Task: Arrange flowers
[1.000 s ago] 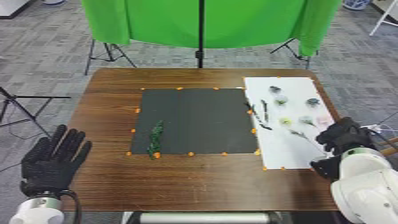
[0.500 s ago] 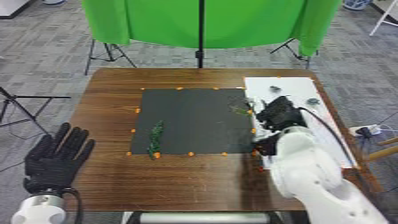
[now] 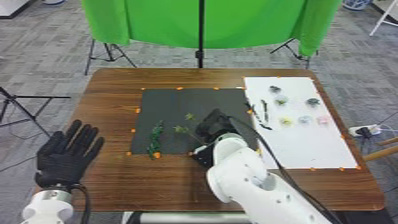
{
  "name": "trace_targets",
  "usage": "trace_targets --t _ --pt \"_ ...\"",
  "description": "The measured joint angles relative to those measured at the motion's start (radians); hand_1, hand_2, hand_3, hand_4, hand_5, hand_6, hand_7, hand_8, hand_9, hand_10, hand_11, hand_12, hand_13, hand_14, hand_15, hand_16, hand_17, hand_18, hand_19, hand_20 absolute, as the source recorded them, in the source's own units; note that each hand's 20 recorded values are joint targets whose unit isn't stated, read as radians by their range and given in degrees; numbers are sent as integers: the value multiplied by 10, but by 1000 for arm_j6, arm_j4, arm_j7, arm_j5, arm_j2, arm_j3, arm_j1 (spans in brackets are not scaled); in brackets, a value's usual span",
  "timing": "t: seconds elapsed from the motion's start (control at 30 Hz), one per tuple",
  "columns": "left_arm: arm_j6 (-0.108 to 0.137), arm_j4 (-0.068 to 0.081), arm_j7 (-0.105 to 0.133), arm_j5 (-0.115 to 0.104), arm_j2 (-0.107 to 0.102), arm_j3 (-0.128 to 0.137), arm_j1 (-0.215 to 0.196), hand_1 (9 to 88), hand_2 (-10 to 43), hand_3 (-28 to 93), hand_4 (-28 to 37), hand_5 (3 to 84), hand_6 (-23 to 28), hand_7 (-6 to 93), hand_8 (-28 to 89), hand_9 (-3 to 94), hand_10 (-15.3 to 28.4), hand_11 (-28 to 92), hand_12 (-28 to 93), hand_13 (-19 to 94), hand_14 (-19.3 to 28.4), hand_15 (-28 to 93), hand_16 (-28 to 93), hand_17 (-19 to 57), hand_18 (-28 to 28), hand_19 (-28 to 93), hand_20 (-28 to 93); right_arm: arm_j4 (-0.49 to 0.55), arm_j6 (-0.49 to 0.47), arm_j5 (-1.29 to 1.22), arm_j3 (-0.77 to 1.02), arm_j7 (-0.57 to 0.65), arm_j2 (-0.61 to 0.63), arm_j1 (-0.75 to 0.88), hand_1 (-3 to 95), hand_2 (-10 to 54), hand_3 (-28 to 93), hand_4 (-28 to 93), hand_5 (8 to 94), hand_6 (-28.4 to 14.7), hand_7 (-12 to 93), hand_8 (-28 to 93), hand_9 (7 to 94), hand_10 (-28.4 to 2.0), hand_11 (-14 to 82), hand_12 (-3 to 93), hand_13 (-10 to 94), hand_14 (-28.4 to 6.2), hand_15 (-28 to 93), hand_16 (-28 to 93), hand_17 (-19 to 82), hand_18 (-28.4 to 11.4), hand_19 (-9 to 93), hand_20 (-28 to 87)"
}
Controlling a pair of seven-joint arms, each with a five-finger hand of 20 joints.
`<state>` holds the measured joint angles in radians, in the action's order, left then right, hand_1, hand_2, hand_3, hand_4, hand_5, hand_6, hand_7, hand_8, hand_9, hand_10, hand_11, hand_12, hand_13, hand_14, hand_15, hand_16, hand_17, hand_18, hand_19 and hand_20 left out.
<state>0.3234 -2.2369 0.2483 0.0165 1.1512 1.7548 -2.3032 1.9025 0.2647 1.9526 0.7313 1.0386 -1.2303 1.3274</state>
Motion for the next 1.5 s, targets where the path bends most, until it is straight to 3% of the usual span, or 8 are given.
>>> trace_targets --t 0.27,0.53,0.97,1.27,1.5 --pt "14 16 -25 1 -25 -22 40 300 176 771 -227 518 97 174 -83 430 166 221 129 304 153 372 -63 -36 128 293 144 -64 -5 99 -20 11 -61 -12 574 -95 672 -195 800 -47 315 176 831 -137 439 389 779 -127 749 289 374 -283 895 242" --pt "16 20 -36 3 -34 -28 55 300 176 772 -227 518 97 174 -83 430 166 220 128 305 152 373 -63 -37 128 293 144 -67 -2 120 -26 33 -77 10 575 -95 672 -203 805 -47 305 183 835 -135 435 389 786 -122 741 291 377 -284 896 244" --pt "32 41 -73 10 -61 -65 91 300 175 771 -227 523 99 172 -83 430 166 221 129 304 152 374 -62 -38 129 294 144 -110 26 191 -28 48 -140 42 578 -95 670 -213 802 -48 300 186 837 -132 433 389 792 -115 732 295 384 -284 897 245" --pt "33 48 -79 10 -68 -79 102 301 175 771 -227 520 98 172 -83 430 166 220 129 304 153 374 -63 -38 129 295 144 -120 55 189 -31 49 -161 43 574 -95 677 -216 798 -49 300 181 835 -132 430 393 790 -116 729 298 382 -284 894 246" --pt "33 49 -78 10 -69 -81 105 299 175 776 -223 520 98 172 -83 430 166 221 129 304 153 374 -63 -37 128 294 144 -123 49 189 -32 44 -166 43 553 -95 682 -210 769 -54 303 161 812 -146 429 400 761 -135 743 303 356 -284 889 247"
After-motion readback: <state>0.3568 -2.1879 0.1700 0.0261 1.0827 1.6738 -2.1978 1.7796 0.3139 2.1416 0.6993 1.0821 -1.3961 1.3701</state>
